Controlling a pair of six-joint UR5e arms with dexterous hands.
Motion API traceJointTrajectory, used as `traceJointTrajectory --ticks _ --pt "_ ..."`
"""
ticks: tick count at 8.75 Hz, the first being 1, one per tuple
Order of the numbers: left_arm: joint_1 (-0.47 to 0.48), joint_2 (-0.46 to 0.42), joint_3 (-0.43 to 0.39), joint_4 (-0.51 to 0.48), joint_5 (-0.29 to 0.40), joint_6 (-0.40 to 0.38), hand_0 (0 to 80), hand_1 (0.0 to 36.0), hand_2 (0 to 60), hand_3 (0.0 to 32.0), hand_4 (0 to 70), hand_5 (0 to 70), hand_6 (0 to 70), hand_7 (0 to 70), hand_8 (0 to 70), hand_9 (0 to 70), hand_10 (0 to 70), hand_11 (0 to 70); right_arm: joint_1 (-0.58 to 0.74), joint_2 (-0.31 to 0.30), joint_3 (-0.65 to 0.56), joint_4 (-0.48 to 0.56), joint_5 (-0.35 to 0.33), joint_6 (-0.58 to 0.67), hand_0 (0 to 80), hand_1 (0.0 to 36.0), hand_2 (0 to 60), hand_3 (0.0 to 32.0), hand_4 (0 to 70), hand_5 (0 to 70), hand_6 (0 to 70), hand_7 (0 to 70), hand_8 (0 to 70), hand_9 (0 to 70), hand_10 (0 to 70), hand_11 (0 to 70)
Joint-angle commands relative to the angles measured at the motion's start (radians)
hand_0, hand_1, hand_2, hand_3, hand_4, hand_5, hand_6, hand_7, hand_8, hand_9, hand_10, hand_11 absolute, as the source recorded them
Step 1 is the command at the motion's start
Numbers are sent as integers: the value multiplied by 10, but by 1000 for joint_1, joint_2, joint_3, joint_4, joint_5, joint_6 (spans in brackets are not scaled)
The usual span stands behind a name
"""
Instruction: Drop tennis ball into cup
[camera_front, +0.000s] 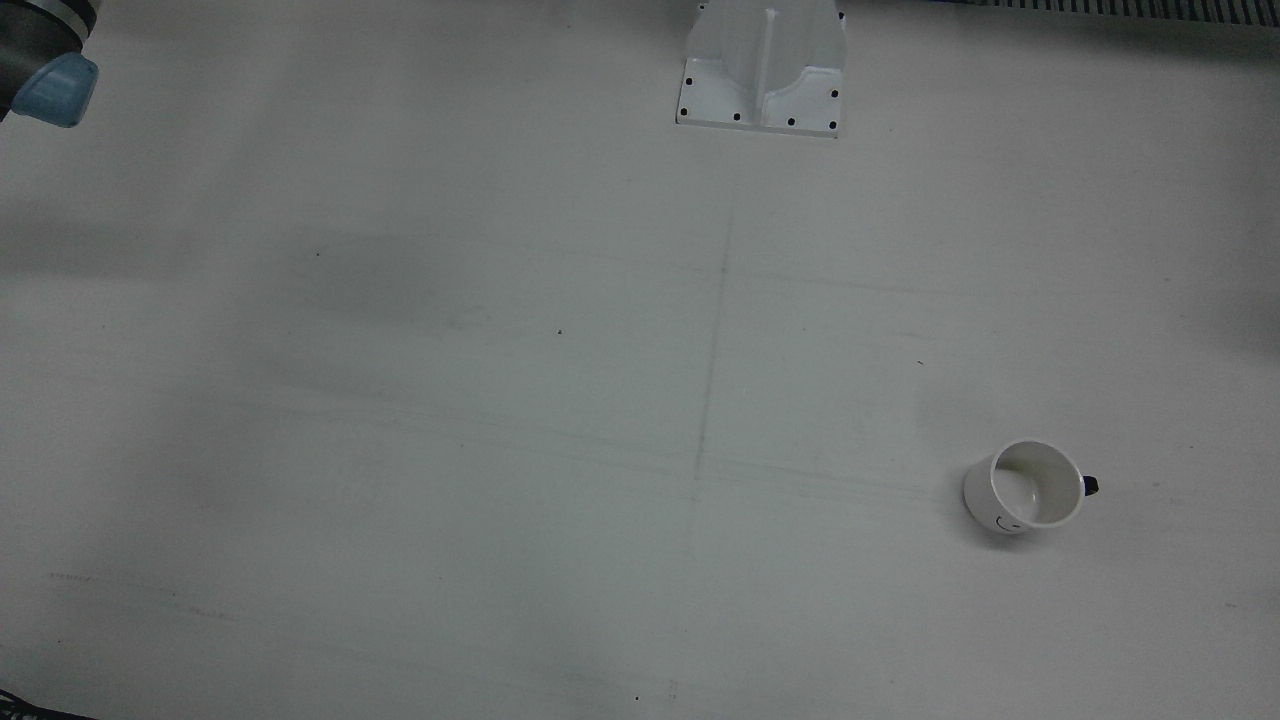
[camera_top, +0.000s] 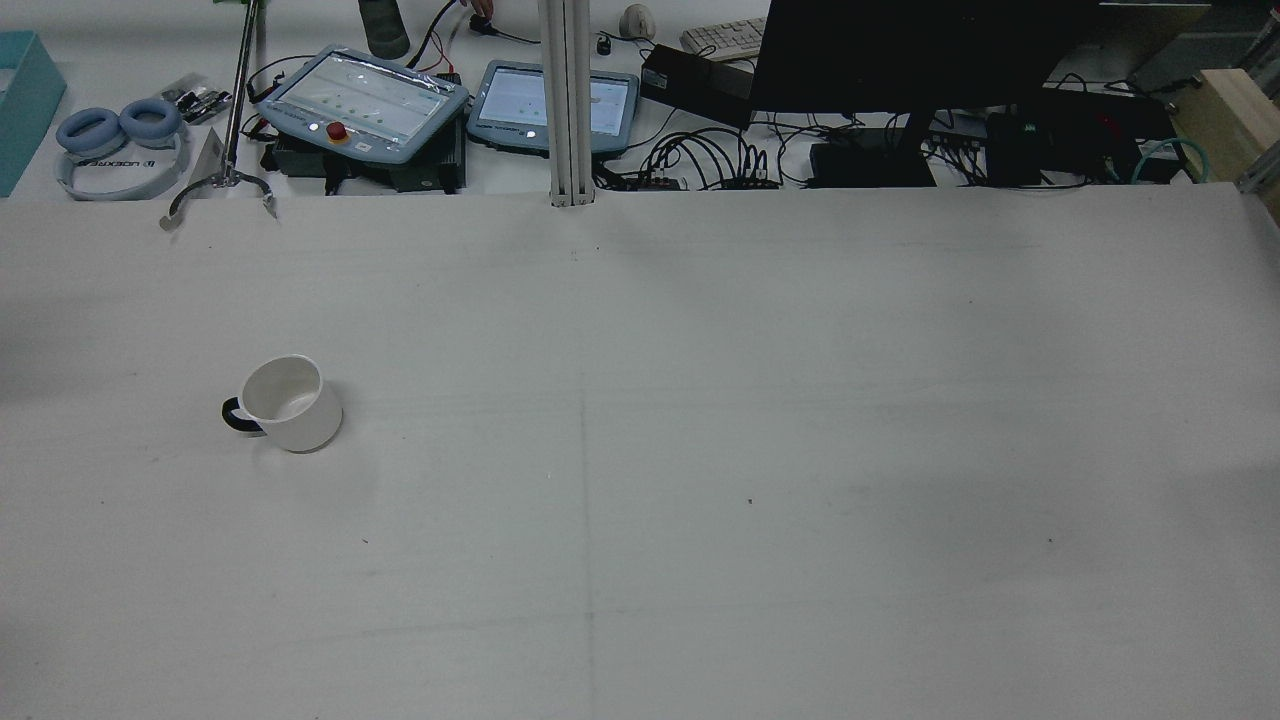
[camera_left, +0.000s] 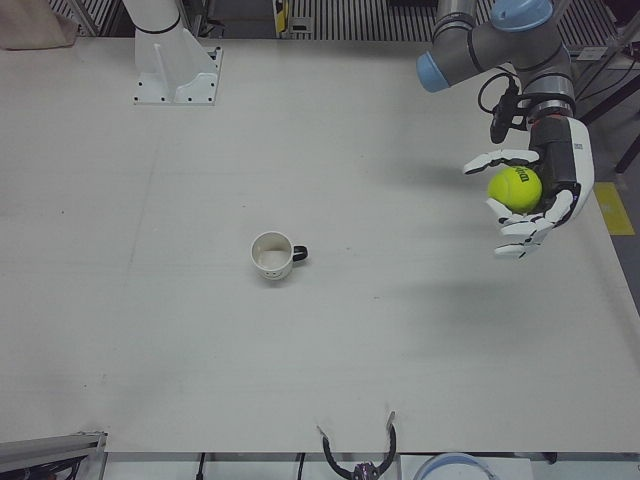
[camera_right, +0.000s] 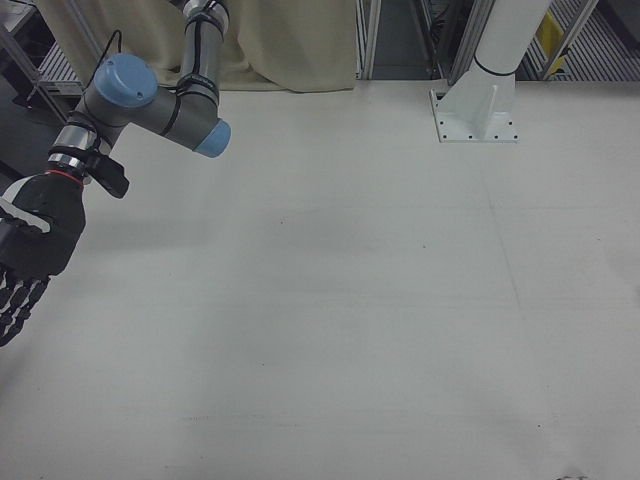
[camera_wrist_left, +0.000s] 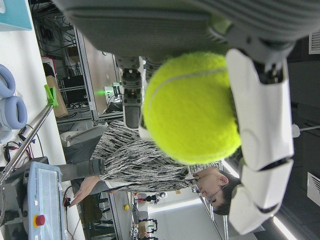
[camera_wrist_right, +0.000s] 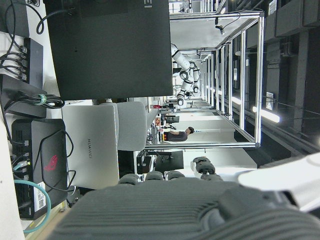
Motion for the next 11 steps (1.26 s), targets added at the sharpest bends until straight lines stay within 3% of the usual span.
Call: traceJointTrajectory --ticks 1,5,7,11 --pt "-2 1 0 0 0 -1 549 151 205 0 317 242 700 700 509 660 209 314 0 1 0 0 0 0 0 0 0 0 0 0 0 0 0 0 0 0" --pt "38 -4 -32 3 0 0 546 150 196 0 302 233 700 700 504 653 204 308 0 -1 0 0 -1 0 0 0 0 0 0 0 0 0 0 0 0 0" --pt "182 -56 -80 61 -9 5 549 154 199 0 311 242 700 700 504 653 202 305 0 1 0 0 0 0 0 0 0 0 0 0 0 0 0 0 0 0" --pt "383 -191 -57 140 -24 17 524 122 203 0 303 246 700 700 505 656 205 307 -1 -1 0 0 0 0 0 0 0 0 0 0 0 0 0 0 0 0"
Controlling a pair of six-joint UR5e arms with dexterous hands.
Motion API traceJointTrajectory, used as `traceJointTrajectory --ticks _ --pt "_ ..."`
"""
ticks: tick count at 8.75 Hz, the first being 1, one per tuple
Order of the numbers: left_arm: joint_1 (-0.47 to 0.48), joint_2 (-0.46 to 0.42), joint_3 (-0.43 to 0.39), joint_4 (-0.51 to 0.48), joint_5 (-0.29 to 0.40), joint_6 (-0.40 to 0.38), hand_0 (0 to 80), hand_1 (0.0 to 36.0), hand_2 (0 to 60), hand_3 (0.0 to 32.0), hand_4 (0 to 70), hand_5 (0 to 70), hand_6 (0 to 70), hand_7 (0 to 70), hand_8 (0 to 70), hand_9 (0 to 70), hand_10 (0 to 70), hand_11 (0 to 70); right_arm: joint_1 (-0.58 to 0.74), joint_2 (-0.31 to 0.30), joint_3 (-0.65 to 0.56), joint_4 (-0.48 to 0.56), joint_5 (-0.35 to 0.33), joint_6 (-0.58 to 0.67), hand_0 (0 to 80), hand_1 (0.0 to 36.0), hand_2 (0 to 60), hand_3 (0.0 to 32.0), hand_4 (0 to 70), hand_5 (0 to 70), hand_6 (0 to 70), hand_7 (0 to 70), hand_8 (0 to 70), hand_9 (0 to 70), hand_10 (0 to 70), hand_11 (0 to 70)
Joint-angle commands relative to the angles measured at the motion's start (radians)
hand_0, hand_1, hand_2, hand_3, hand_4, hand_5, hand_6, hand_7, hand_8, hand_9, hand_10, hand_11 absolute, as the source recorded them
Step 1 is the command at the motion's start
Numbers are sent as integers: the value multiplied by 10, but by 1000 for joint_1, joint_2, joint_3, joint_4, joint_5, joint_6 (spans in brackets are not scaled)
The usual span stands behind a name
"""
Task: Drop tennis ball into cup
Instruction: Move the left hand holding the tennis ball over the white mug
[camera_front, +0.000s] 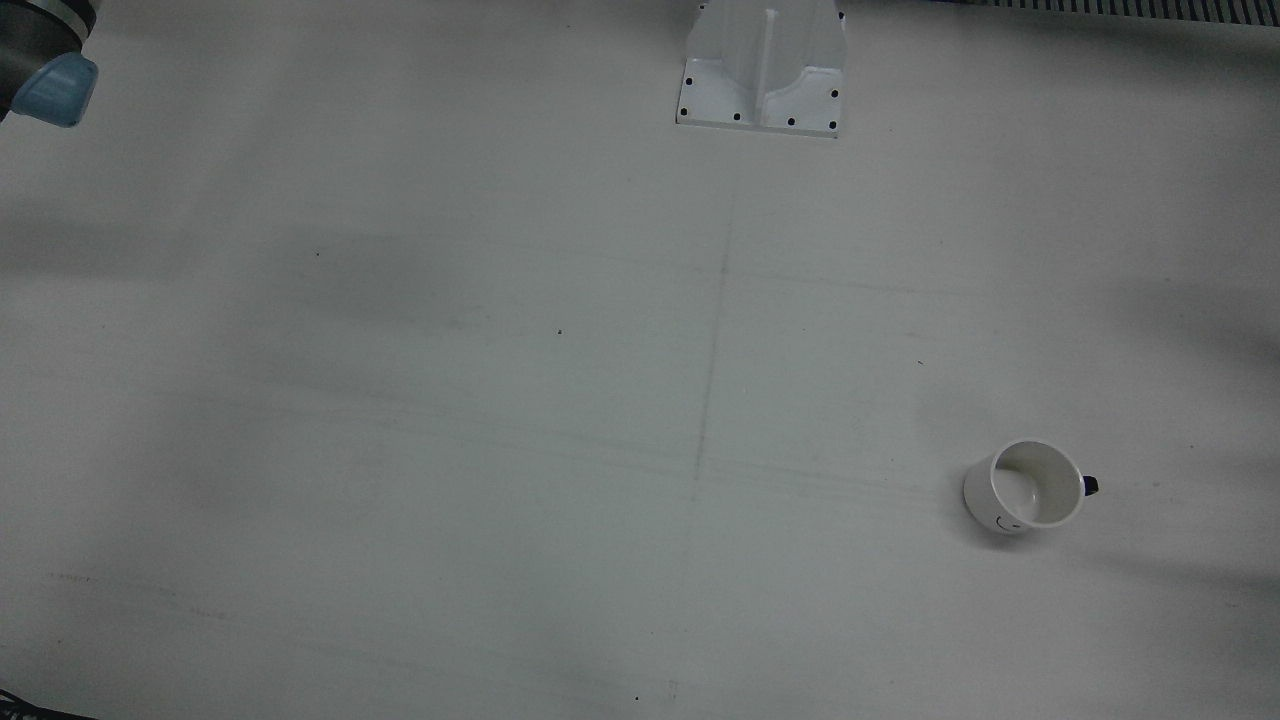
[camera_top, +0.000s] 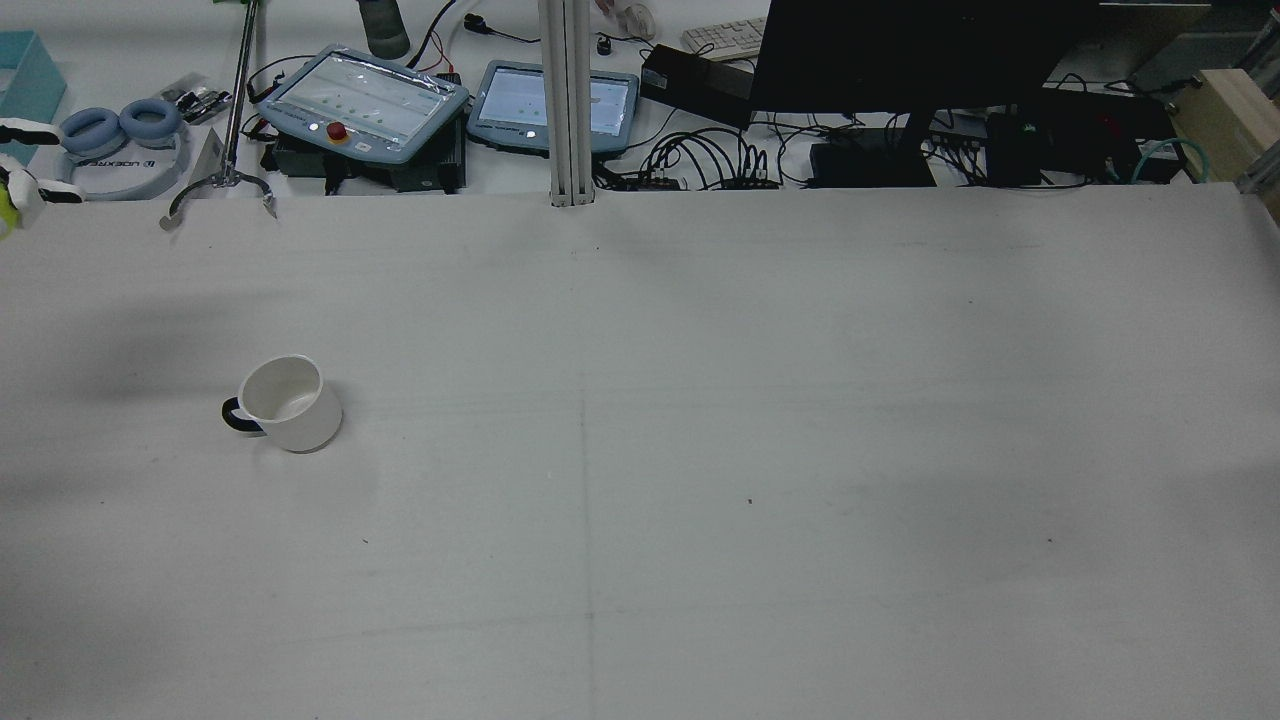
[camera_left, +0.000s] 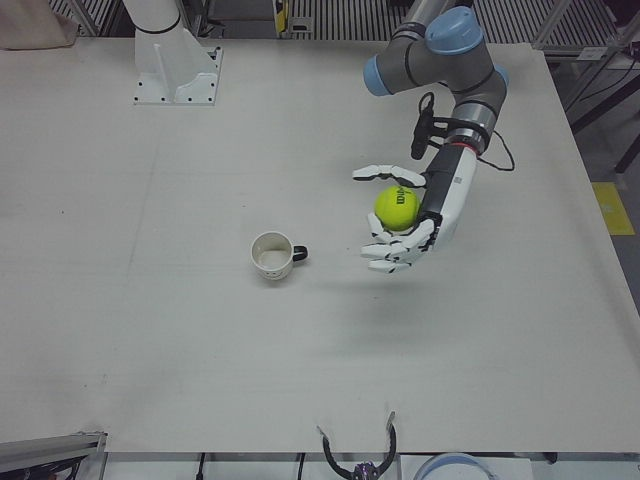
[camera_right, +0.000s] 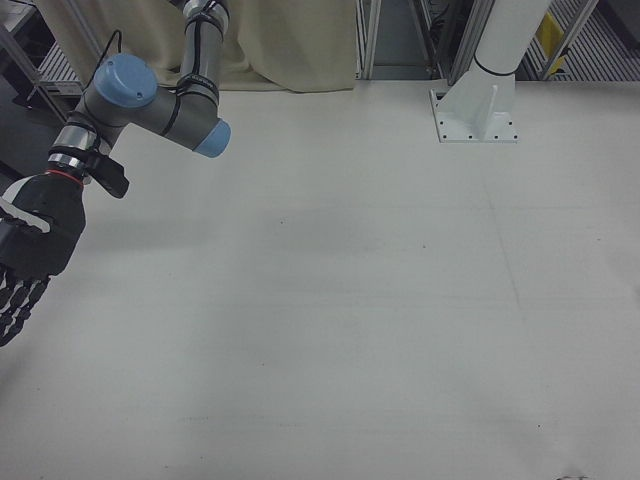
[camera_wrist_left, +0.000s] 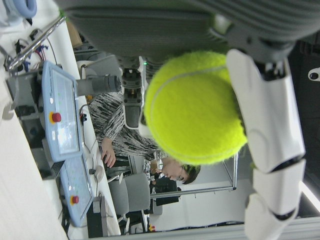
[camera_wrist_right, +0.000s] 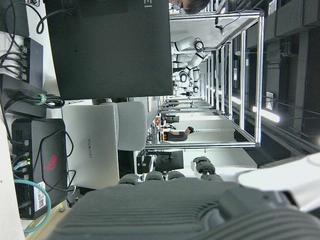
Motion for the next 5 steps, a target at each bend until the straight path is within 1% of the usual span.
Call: traceJointTrajectory --ticks 1,2,3,4,5 --pt "181 -71 8 31 -48 33 524 124 191 0 291 235 700 700 505 656 206 309 -1 -1 0 0 1 0 0 0 0 0 0 0 0 0 0 0 0 0" --pt "255 -76 25 29 -77 35 520 124 194 0 290 231 700 700 505 655 205 306 -1 -1 0 0 1 0 0 0 0 0 0 0 0 0 0 0 0 0" --pt "301 -79 63 -1 -97 35 513 117 190 0 289 225 700 700 505 656 206 307 -1 1 0 0 0 0 0 0 0 0 0 0 0 0 0 0 0 0" --pt "326 -105 103 -12 -104 35 511 116 181 0 286 221 700 700 505 656 208 309 0 1 0 0 1 0 0 0 0 0 0 0 0 0 0 0 0 0" --pt "329 -140 129 -9 -104 35 509 115 204 0 287 227 700 700 502 652 204 303 -1 1 0 0 0 0 0 0 0 0 0 0 0 0 0 0 0 0"
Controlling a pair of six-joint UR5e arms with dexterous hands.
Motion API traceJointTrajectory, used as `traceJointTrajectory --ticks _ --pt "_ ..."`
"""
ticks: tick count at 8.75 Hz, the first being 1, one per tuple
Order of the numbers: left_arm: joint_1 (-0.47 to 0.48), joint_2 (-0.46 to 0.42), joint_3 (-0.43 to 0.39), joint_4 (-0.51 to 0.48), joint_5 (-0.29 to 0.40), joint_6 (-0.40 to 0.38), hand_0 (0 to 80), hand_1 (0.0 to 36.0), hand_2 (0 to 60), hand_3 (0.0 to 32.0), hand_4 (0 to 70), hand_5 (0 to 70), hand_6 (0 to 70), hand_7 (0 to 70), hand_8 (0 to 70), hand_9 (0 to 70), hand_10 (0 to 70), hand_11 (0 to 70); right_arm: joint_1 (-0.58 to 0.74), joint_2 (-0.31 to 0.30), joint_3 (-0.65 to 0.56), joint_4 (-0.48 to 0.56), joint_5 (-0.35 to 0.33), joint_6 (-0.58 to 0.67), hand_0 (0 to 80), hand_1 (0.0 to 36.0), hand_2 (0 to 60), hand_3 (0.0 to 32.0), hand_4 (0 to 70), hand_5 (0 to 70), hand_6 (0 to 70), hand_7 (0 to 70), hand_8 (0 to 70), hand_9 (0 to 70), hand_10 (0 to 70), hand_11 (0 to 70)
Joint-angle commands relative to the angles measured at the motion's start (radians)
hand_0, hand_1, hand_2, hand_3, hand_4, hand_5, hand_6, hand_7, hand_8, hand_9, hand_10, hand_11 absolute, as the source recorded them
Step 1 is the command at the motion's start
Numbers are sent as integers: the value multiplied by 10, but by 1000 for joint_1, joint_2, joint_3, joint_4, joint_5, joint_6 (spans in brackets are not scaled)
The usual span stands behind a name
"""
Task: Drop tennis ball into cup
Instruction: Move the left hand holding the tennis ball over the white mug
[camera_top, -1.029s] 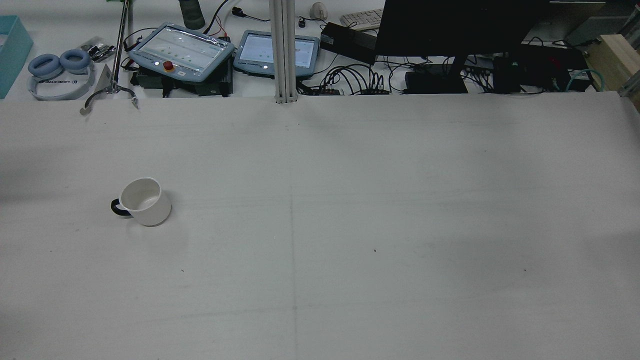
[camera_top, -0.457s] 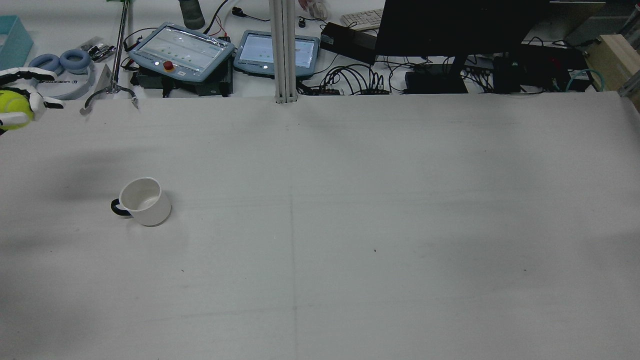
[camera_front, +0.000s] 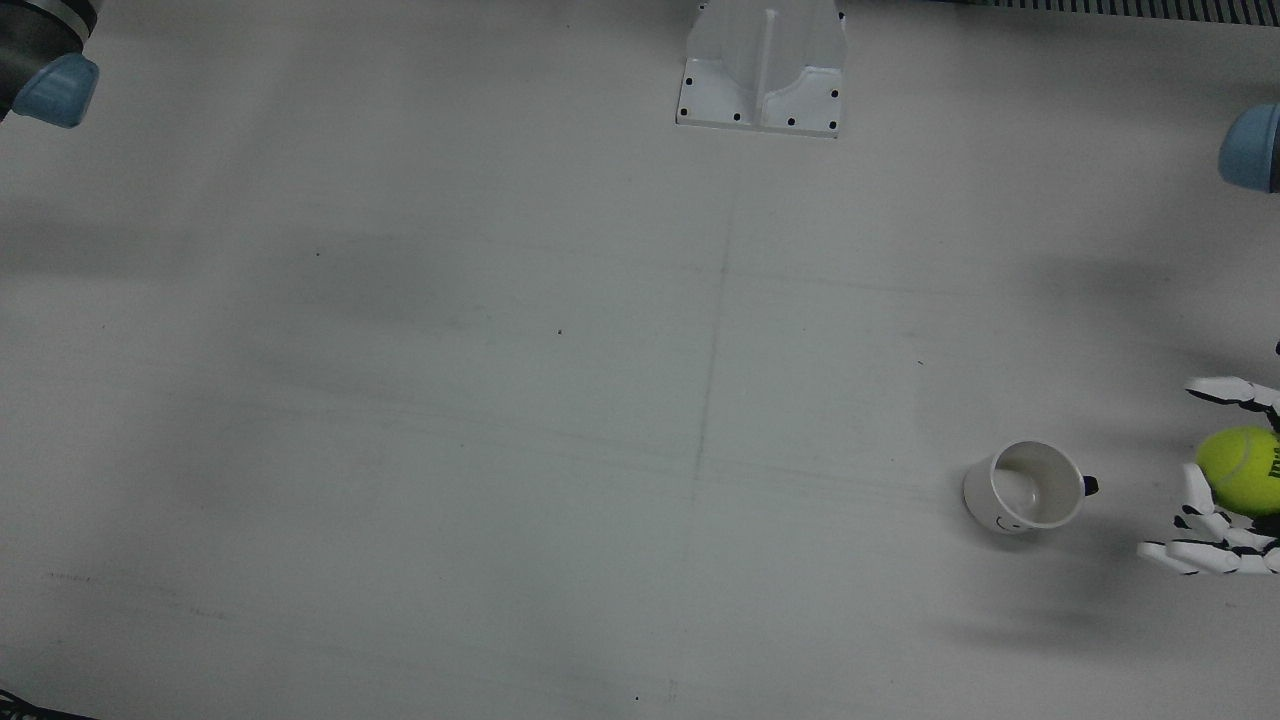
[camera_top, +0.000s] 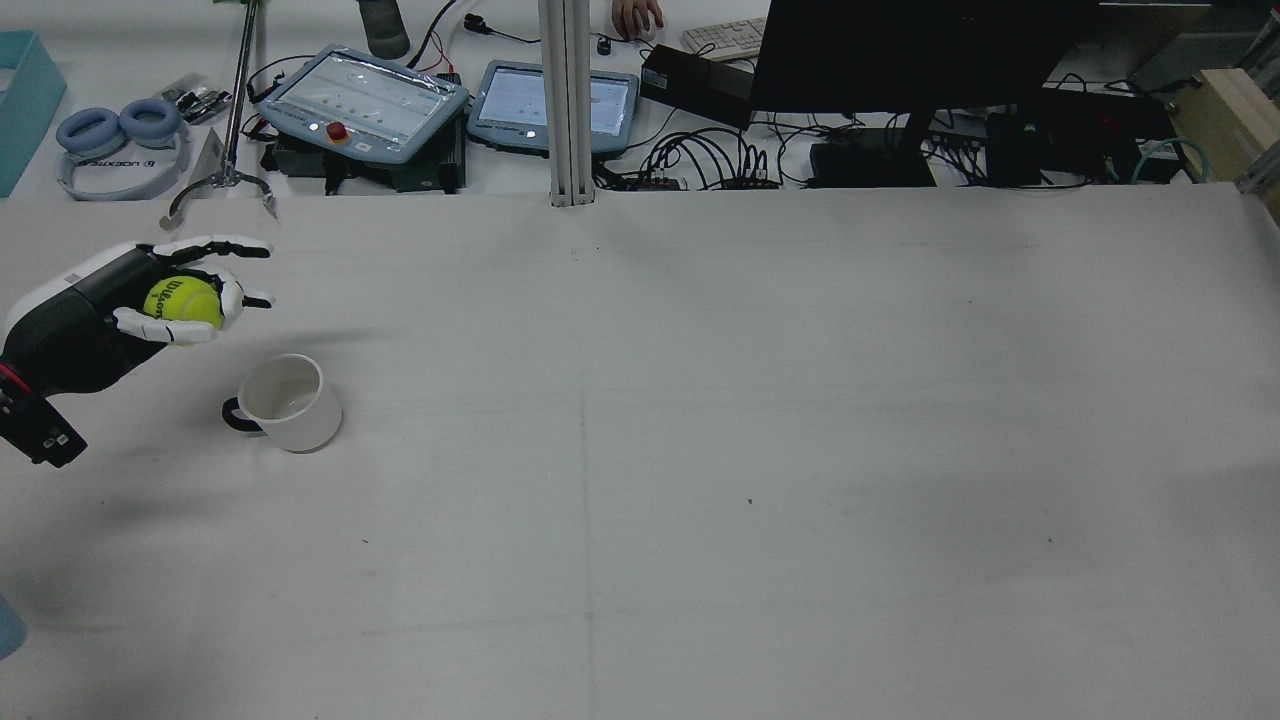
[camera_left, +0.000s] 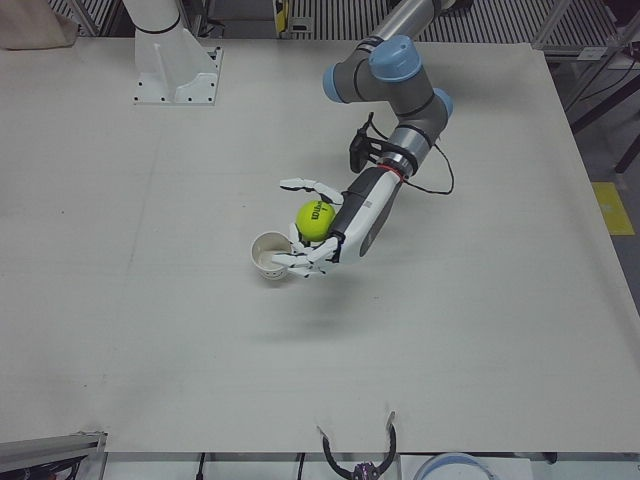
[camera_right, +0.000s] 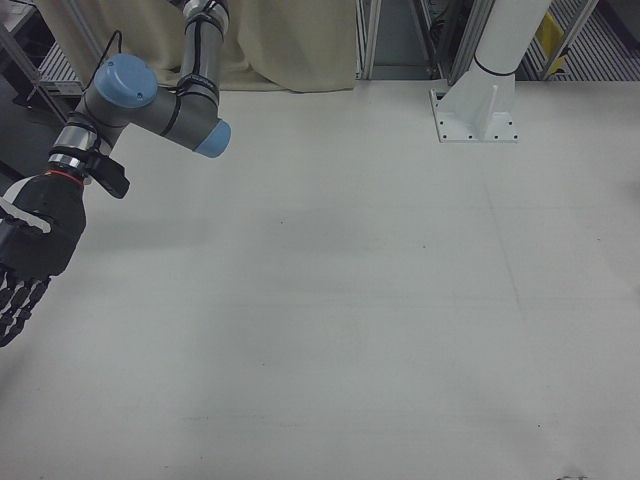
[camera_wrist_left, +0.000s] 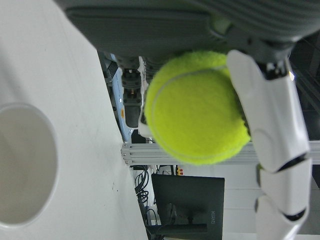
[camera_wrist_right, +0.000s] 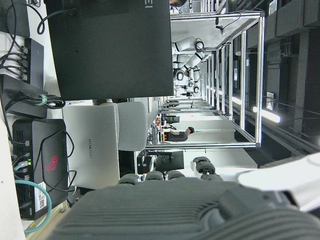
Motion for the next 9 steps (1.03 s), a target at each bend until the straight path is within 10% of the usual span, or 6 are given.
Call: traceJointTrajectory --ticks 1,4,5,7,9 --pt "54 -80 90 -12 -16 0 507 117 203 0 282 219 700 700 497 645 199 296 0 -1 0 0 0 0 0 0 0 0 0 0 0 0 0 0 0 0" --pt "58 -82 161 -65 -17 3 501 114 230 0 286 223 700 700 487 632 192 286 0 1 0 0 0 0 0 0 0 0 0 0 0 0 0 0 0 0" --pt "58 -82 193 -93 -17 -3 489 125 246 0 240 188 700 700 398 488 165 248 0 -1 0 0 1 0 0 0 0 0 0 0 0 0 0 0 0 0" --pt "60 -82 184 -92 -14 0 484 157 246 0 181 120 423 285 159 155 85 136 0 1 0 0 0 0 0 0 0 0 0 0 0 0 0 0 0 0" --pt "78 -83 161 -77 -14 8 484 161 262 0 175 122 432 244 152 134 78 126 0 1 0 0 -1 0 0 0 0 0 0 0 0 0 0 0 0 0"
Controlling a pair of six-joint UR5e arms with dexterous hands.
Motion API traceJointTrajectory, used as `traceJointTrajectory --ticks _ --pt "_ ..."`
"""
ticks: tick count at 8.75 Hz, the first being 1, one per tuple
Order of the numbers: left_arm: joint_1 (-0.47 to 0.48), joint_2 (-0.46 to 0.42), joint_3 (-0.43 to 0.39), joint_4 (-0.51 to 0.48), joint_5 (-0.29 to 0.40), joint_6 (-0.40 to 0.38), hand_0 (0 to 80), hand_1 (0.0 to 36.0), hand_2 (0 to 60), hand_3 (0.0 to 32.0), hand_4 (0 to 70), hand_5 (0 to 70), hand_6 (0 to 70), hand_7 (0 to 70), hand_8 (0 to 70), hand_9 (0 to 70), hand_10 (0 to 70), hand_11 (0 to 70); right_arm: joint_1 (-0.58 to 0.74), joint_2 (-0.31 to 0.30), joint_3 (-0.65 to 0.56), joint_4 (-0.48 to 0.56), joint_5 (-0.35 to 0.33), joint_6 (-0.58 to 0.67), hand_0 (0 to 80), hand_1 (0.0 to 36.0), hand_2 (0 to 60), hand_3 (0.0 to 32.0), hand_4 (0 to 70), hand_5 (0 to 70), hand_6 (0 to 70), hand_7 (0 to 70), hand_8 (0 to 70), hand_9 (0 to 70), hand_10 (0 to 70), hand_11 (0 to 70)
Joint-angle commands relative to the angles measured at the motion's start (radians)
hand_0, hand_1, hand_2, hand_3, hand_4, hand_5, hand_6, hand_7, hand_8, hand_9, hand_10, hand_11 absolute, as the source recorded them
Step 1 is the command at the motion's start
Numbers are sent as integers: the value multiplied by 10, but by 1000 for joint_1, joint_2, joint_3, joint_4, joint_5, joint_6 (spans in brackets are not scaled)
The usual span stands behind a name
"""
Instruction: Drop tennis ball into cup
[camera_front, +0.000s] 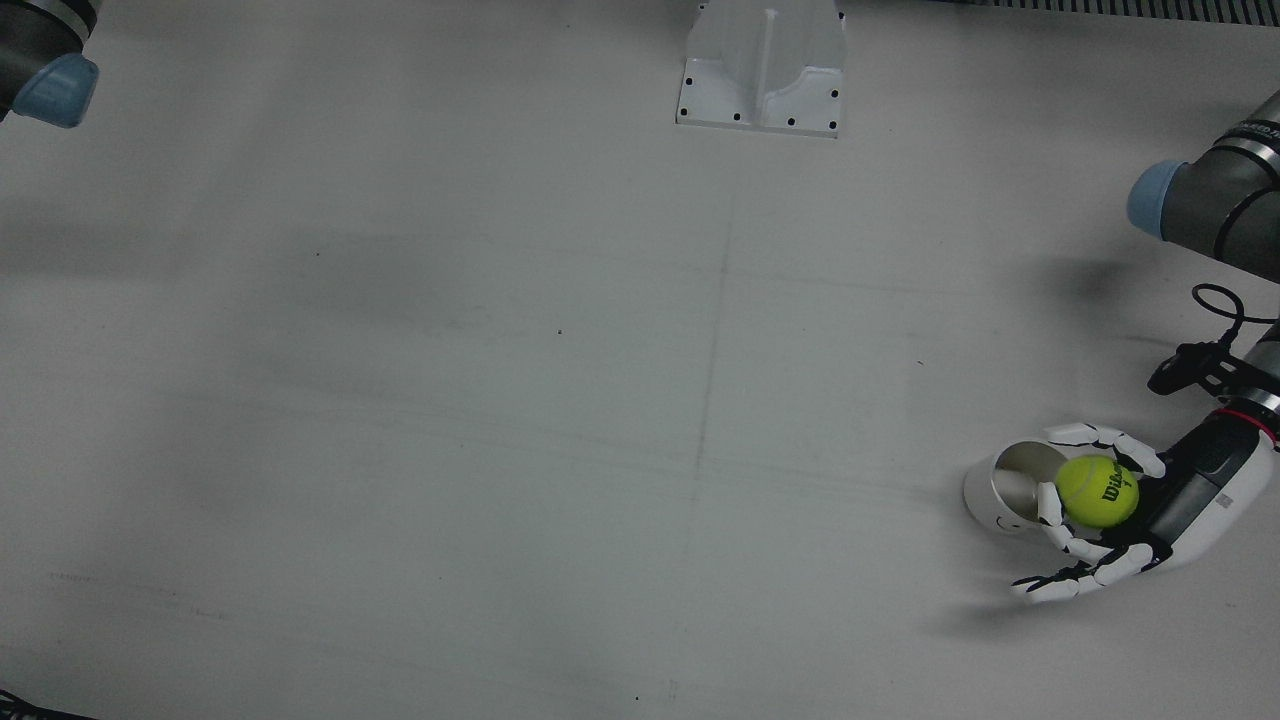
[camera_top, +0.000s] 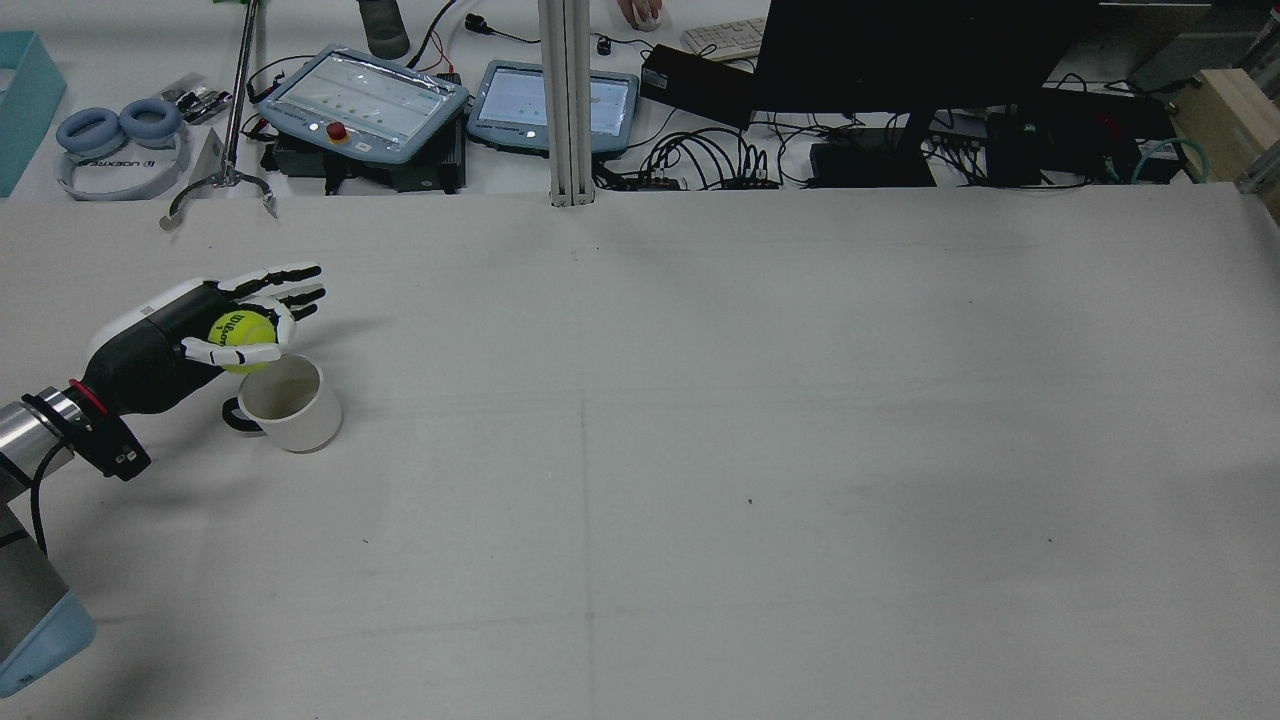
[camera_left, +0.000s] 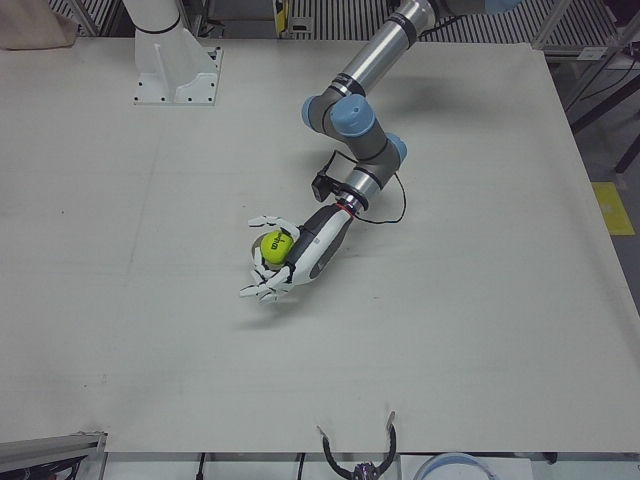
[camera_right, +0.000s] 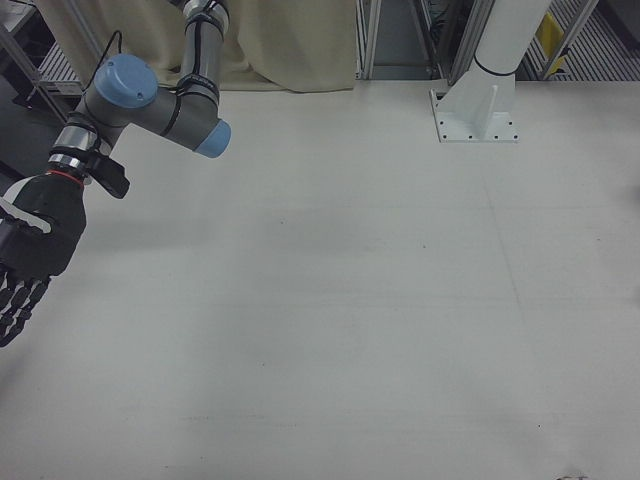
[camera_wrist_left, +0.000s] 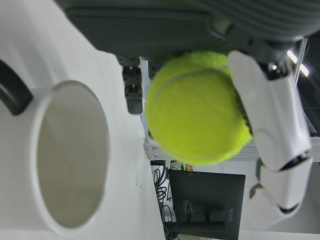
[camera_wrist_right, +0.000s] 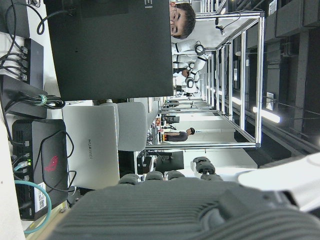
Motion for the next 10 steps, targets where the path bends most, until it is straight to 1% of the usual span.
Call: traceJointTrajectory --ticks 1,2,3,4,5,6,7,8,9,10 --pt "20 -2 -26 21 1 8 484 167 262 0 178 115 390 249 141 130 75 123 0 0 0 0 1 0 0 0 0 0 0 0 0 0 0 0 0 0" --pt "40 -2 -20 22 1 8 482 163 274 0 183 121 433 253 148 130 72 118 0 -1 0 0 -1 0 0 0 0 0 0 0 0 0 0 0 0 0" --pt "38 0 -21 22 1 3 480 158 274 0 184 119 429 236 143 120 72 117 0 0 0 0 1 0 0 0 0 0 0 0 0 0 0 0 0 0" --pt "38 3 -21 22 1 3 476 155 282 0 183 116 414 176 131 95 67 108 0 -1 0 0 -1 0 0 0 0 0 0 0 0 0 0 0 0 0" --pt "38 3 -23 22 -1 3 468 147 283 0 177 104 359 121 110 71 59 96 0 0 0 0 1 0 0 0 0 0 0 0 0 0 0 0 0 0" --pt "37 1 -24 22 -1 -3 442 129 270 0 147 77 237 79 74 48 48 79 0 0 0 0 -1 0 0 0 0 0 0 0 0 0 0 0 0 0" --pt "35 0 -24 22 1 -7 406 108 268 0 112 74 244 41 67 35 36 60 0 0 0 0 -1 0 0 0 0 0 0 0 0 0 0 0 0 0" --pt "29 3 -37 22 2 -21 390 97 272 0 92 83 302 16 75 31 30 51 0 0 0 0 -1 0 0 0 0 0 0 0 0 0 0 0 0 0" --pt "-10 3 -43 24 2 -47 389 99 266 0 96 71 239 28 62 31 28 48 0 0 0 0 -1 0 0 0 0 0 0 0 0 0 0 0 0 0" --pt "-114 4 -37 24 7 -41 389 98 271 0 108 74 263 35 68 32 27 46 0 0 0 0 -1 0 0 0 0 0 0 0 0 0 0 0 0 0"
